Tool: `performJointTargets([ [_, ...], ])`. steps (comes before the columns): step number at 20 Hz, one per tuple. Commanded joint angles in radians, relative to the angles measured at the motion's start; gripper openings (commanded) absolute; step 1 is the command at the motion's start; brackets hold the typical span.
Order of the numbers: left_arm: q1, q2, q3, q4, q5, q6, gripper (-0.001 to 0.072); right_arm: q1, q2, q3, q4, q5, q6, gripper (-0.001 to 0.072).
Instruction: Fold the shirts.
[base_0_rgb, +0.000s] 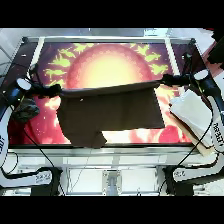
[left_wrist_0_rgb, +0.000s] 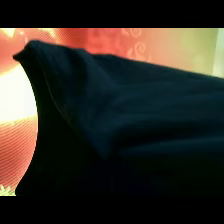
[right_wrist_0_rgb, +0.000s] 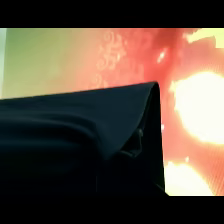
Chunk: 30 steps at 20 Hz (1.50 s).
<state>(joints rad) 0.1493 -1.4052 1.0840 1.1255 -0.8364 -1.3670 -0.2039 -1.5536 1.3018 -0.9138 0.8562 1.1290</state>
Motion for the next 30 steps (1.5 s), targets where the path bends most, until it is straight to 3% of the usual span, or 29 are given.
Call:
performJointTargets([
  [1,-0.002,-0.007,-0.11,0.016,-0.024,0.01,0.0011,0.002,-0.005,-0.1,-0.032,-0.003,0.004,0.0029],
  [5,-0.002,-0.007,-0.214,-0.002,0.059,0.009,0.0012,0.002,-0.005,-0.221,-0.013,-0.081,0.004,0.0029],
  [11,-0.002,-0.007,-0.231,-0.038,0.048,0.009,0.0025,0.002,-0.005,-0.262,0.01,-0.116,0.005,0.0034],
  [12,-0.001,-0.006,-0.231,-0.05,0.041,0.01,0.0113,0.002,-0.005,-0.262,0.02,-0.1,0.008,0.0066],
  [14,0.001,-0.004,-0.215,-0.109,0.005,0.01,0.0553,-0.001,-0.003,-0.257,0.038,-0.03,0.015,0.0332],
  [15,0.001,0.005,-0.194,-0.14,-0.025,0.011,0.0599,-0.005,0.003,-0.253,0.035,0.014,0.023,0.0384],
  [19,0.001,0.166,-0.117,-0.18,-0.139,0.071,0.06,-0.057,0.107,-0.238,-0.013,0.19,0.024,0.0384],
  [23,0.03,0.49,-0.132,-0.058,-0.285,0.068,0.06,-0.172,0.307,-0.239,-0.218,0.334,0.069,0.0384],
  [26,0.039,0.718,-0.266,0.1,-0.369,-0.044,0.0599,-0.265,0.437,-0.241,-0.314,0.38,0.085,0.0384],
  [30,0.038,0.908,-0.588,-0.014,-0.449,-0.149,0.0599,-0.313,0.518,-0.241,-0.272,0.395,0.078,0.0385],
])
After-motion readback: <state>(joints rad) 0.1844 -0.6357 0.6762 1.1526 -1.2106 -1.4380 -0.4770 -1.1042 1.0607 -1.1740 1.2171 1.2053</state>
